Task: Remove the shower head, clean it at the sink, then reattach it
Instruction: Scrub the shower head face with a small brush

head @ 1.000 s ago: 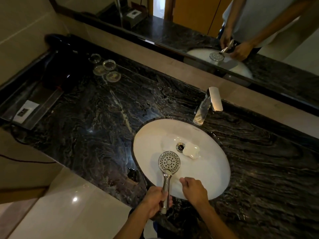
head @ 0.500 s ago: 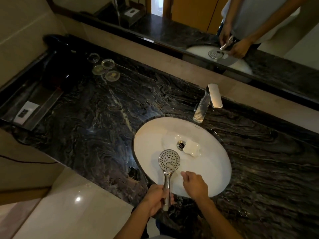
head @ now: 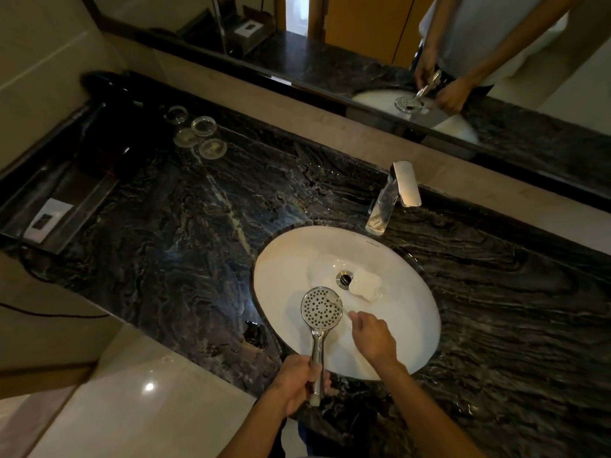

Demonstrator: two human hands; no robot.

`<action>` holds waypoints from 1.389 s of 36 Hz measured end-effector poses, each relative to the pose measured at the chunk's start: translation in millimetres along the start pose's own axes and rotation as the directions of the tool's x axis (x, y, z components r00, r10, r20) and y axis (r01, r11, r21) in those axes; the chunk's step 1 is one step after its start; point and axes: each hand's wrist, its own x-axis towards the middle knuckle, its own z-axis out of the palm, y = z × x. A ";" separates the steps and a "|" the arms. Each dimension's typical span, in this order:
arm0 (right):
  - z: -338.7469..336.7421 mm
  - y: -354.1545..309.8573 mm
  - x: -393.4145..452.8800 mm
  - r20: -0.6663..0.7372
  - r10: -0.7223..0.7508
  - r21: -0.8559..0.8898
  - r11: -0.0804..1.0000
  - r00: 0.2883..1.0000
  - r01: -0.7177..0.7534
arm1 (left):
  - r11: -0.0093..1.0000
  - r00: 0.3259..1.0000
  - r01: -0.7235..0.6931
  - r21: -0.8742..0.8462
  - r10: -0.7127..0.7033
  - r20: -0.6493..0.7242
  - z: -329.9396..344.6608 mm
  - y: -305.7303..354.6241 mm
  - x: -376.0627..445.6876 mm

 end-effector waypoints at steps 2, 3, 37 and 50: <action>13.5 5.8 -13.3 0.017 -0.009 -0.001 1.000 1.000 0.009 | 1.000 1.000 -0.001 -0.002 0.001 -0.001 0.5 -0.1 0.7; 20.6 8.4 -20.4 0.040 -0.014 -0.017 1.000 0.999 0.014 | 1.000 1.000 -0.003 -0.002 0.003 -0.003 0.7 -0.1 0.9; -8.5 -10.5 11.2 -0.049 0.000 -0.062 0.998 0.999 -0.003 | 0.999 1.000 -0.021 0.028 0.021 -0.004 4.0 0.0 -7.1; 37.8 13.1 -41.8 0.052 -0.033 -0.089 0.995 0.998 0.038 | 1.000 1.000 -0.020 0.010 0.021 -0.018 2.0 -1.0 -3.2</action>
